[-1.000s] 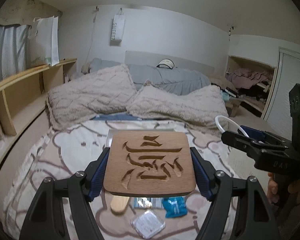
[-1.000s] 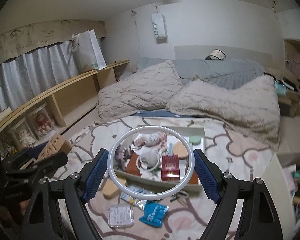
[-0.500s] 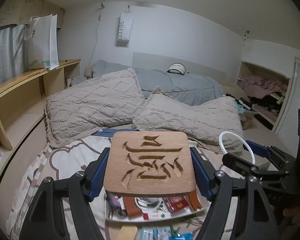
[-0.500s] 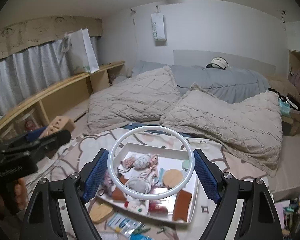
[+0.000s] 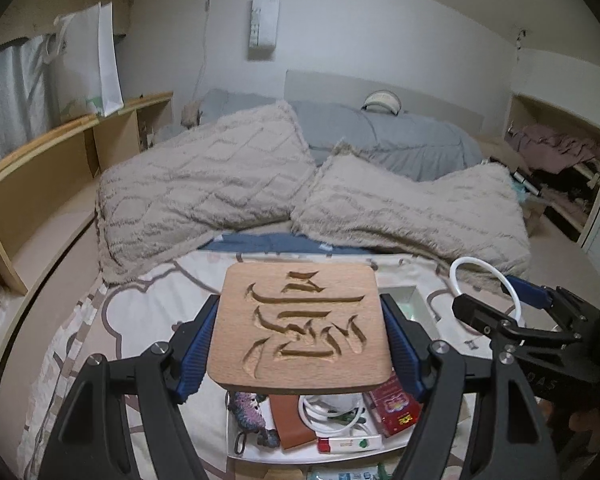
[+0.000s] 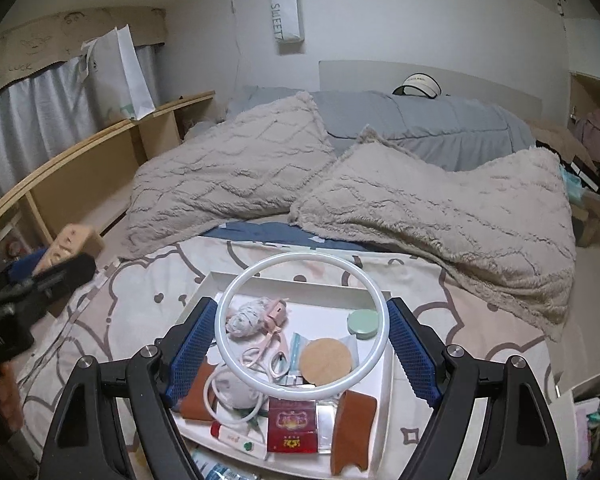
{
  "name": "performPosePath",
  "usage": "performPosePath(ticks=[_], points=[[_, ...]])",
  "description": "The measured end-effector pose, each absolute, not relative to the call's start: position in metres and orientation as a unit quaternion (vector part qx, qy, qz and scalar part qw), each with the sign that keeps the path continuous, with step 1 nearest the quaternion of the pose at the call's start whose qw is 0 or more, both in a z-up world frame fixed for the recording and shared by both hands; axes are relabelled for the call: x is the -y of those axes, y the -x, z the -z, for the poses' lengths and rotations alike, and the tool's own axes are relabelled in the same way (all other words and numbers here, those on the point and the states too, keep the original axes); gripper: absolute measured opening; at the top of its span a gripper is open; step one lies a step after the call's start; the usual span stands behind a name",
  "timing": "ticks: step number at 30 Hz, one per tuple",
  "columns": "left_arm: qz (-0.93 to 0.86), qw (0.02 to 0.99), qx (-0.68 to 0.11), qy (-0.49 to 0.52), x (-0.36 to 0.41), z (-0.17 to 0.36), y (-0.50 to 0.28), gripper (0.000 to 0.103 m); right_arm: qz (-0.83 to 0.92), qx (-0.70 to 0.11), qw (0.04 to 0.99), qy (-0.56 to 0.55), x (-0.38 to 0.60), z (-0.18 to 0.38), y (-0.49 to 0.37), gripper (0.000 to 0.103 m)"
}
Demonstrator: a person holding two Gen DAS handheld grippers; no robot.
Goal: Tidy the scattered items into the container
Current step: 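Lower the white ring into the tray and open the right tool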
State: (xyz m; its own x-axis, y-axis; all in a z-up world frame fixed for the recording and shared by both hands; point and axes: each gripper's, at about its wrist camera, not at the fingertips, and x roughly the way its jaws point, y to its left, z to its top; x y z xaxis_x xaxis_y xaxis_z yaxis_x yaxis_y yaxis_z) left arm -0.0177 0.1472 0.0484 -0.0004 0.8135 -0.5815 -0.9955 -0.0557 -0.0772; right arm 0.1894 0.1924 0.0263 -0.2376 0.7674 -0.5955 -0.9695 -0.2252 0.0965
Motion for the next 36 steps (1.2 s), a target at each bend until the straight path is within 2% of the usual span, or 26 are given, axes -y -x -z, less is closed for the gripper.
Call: performPosePath(ticks=[6,21,36], points=[[-0.685,0.650,-0.196,0.264,-0.167,-0.026,0.023,0.076,-0.748,-0.238,0.572,0.239,-0.214,-0.006,-0.179,0.085],[-0.678,0.629,-0.235,0.299,-0.200,0.046,0.027,0.076,-0.694,-0.331,0.577,0.275,-0.263,0.080,-0.187,0.085],[-0.662,0.615,-0.248,0.350,-0.212,0.086,0.036,0.076,-0.653,-0.346,0.577,0.346,-0.287,0.130,-0.171,0.085]])
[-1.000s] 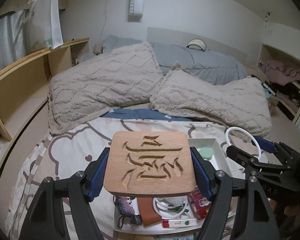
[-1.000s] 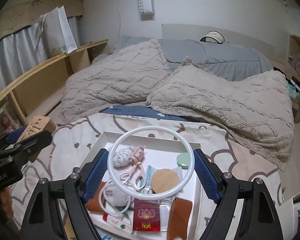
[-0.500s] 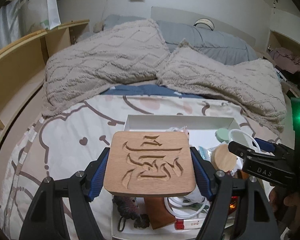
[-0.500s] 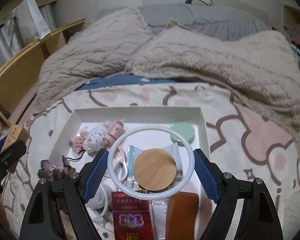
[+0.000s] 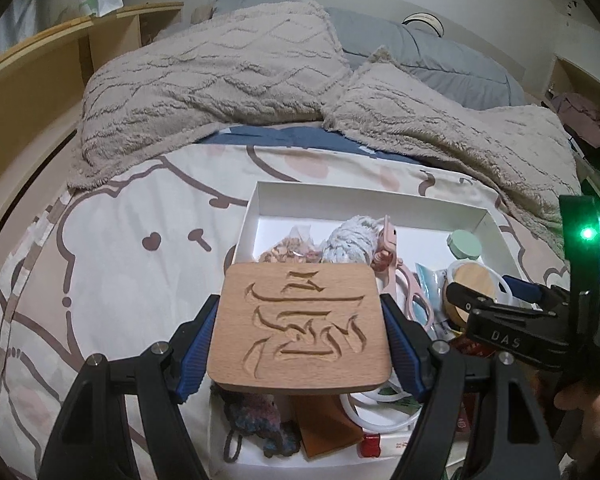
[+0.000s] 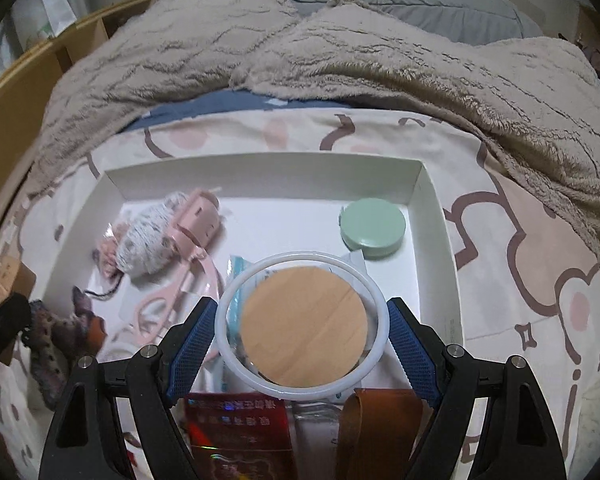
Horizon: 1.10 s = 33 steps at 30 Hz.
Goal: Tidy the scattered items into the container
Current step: 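Lower the white ring into the tray and open the right tool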
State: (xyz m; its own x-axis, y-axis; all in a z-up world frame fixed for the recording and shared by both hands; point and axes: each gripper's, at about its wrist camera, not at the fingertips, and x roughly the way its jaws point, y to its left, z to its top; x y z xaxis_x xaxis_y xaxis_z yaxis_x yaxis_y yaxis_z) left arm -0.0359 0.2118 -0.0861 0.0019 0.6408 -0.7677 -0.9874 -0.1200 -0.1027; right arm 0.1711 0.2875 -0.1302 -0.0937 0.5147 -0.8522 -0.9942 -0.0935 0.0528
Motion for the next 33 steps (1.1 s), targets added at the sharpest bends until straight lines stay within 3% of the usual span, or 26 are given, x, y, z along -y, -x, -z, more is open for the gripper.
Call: performPosePath(ticks=[9,13,33], points=[[-0.649,0.615,-0.255,0.368,-0.213,0.091,0.030,0.076,-0.661,-0.372,0.565,0.324,-0.281,0.136,-0.179,0.085],[-0.644,0.614,-0.252,0.380,-0.214,0.095,0.028,0.076,-0.667,-0.398,0.557,0.295,-0.277,0.131,-0.188,0.097],[-0.647,0.595,-0.265,0.395,-0.251,0.129,0.008,0.076,-0.708,-0.352,0.530,0.307,-0.245,0.128,-0.214,0.097]])
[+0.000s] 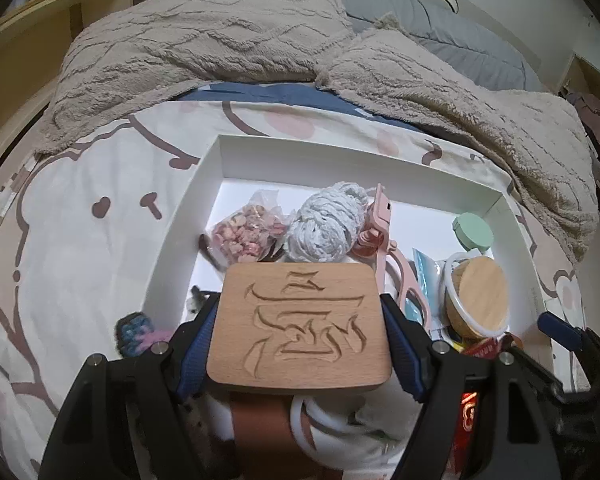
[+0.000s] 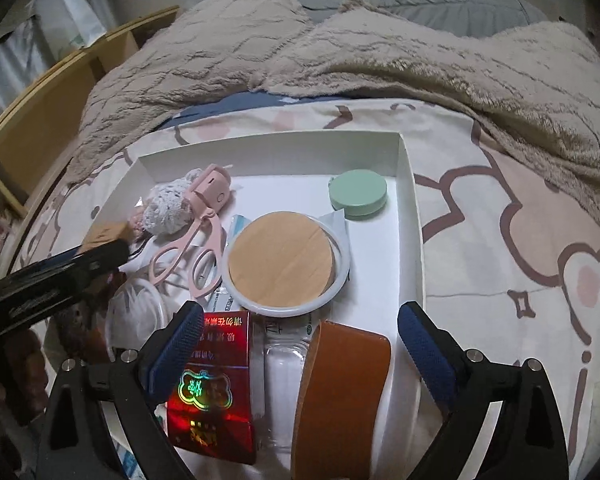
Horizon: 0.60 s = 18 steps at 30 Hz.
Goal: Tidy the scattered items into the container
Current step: 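Lower the white ring into the tray and open the right tool, then lower the wooden plaque into the tray and open the left tool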
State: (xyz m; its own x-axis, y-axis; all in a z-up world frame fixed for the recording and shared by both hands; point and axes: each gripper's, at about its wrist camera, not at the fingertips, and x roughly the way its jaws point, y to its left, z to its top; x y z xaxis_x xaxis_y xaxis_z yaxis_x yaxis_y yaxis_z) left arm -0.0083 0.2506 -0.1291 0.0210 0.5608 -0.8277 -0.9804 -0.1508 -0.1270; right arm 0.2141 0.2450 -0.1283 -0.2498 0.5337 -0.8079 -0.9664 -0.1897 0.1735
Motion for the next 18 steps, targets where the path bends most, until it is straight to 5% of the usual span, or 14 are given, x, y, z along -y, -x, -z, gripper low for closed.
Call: performPosePath(ticks=[9,13,18], points=[[-0.670,0.576,-0.275,0.378,-0.257,0.138,0.007,0.076,-0.722,-0.324,0.523,0.315,-0.234,0.126,-0.214,0.097],[-0.680,0.580,-0.251,0.372,-0.254,0.125,0.009,0.096,-0.728,-0.325,0.523,0.301,-0.230,0.117,-0.218,0.097],[-0.678,0.598,-0.242,0.352,-0.241,0.109,0.007,0.097,-0.732,-0.323,0.528,0.285,-0.226,0.105,-0.223,0.097]])
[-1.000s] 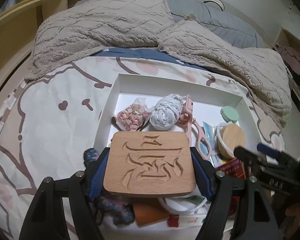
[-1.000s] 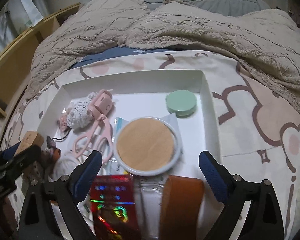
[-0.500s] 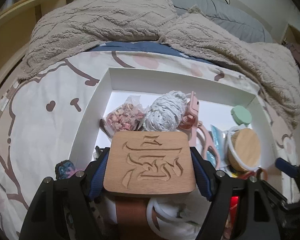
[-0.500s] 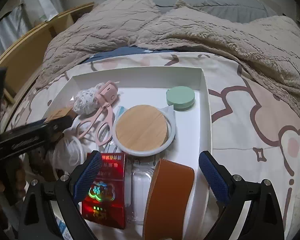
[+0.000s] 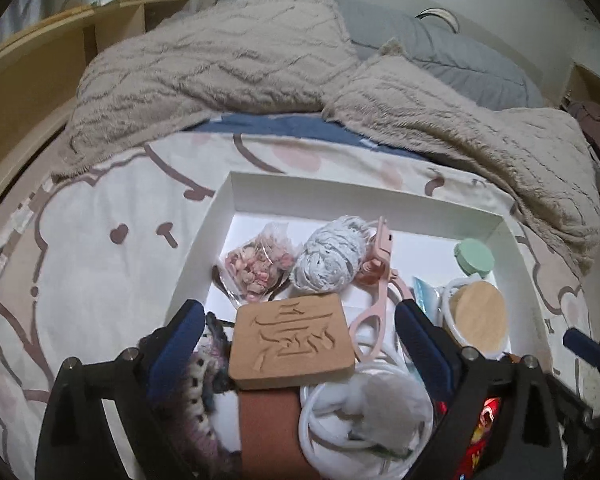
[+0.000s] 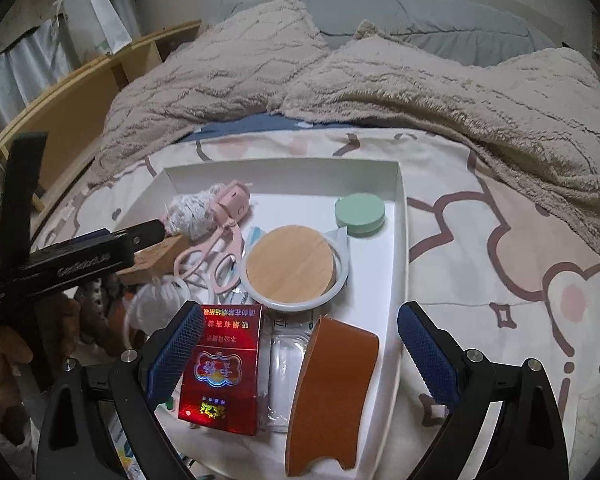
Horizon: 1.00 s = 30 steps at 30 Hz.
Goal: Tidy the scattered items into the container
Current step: 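Lower the wooden plaque into the tray and open the left tool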
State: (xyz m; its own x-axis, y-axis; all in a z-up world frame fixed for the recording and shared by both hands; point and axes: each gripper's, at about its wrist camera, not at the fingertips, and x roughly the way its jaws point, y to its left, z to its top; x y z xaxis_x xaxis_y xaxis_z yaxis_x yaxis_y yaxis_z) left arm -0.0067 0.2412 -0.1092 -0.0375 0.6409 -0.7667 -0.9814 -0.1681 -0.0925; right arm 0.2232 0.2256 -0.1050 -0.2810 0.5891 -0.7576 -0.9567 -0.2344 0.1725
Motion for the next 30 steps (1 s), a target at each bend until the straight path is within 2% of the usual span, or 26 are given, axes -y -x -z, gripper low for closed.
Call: performPosePath(ticks=[13,15,20,22,30], points=[[-0.675,0.603,-0.238,0.353,-0.212,0.080,0.015,0.097,-0.725,-0.322,0.553,0.254,-0.208,0.070,-0.225,0.097],[-0.675,0.606,-0.239,0.348,-0.206,0.074,0.015,0.097,-0.723,-0.320,0.559,0.250,-0.205,0.064,-0.224,0.103],[-0.674,0.616,-0.239,0.329,-0.185,0.050,0.014,0.097,-0.721,-0.300,0.574,0.248,-0.194,0.046,-0.220,0.103],[-0.676,0.620,-0.233,0.323,-0.176,0.040,0.014,0.103,-0.721,-0.295,0.578,0.243,-0.189,0.037,-0.219,0.103],[-0.685,0.630,-0.212,0.296,-0.147,-0.001,0.014,0.103,-0.722,-0.278,0.590,0.231,-0.167,0.002,-0.218,0.103]])
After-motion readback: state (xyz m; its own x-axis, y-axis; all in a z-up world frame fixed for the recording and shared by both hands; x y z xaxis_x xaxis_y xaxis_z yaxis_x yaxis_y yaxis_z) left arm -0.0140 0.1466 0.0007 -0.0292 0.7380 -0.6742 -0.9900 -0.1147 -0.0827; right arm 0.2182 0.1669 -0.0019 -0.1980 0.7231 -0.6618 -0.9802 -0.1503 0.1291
